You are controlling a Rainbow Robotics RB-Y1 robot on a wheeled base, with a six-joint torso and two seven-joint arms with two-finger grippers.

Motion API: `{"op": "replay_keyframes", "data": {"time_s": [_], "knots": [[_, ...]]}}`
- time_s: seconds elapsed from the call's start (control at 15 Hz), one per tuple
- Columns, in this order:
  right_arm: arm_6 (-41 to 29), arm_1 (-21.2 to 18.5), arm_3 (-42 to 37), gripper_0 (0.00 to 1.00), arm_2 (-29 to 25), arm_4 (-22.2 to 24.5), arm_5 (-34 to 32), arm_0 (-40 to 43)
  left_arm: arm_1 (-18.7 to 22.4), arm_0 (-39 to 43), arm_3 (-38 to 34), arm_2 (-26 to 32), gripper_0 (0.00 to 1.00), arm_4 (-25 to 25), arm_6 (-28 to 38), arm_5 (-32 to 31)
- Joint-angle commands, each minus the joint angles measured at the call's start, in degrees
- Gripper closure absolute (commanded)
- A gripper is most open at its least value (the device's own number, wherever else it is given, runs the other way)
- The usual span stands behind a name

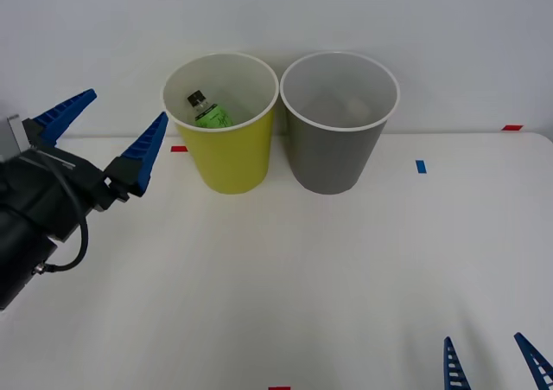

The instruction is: Put cans in the gray bin and PET bottles in the light green bin.

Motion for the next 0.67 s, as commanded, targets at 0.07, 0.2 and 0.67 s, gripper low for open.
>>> {"op": "replay_keyframes", "data": {"time_s": [0.07, 0.2, 0.67], "knots": [[0.0, 0.0, 0.0, 0.18, 0.0, 0.0, 0.0, 0.0, -1.28, 8.04, 2.43, -5.05, 0.0, -9.61, 0.65, -11.14], [0.0, 0.0, 0.0, 0.18, 0.0, 0.0, 0.0, 0.0, -1.45, 11.12, 6.04, -7.95, 0.0, -13.65, 1.0, -18.26], [0.0, 0.0, 0.0, 0.18, 0.0, 0.0, 0.0, 0.0, -1.98, 26.59, 9.64, -9.36, 0.0, -17.78, 1.35, -30.39]]}}
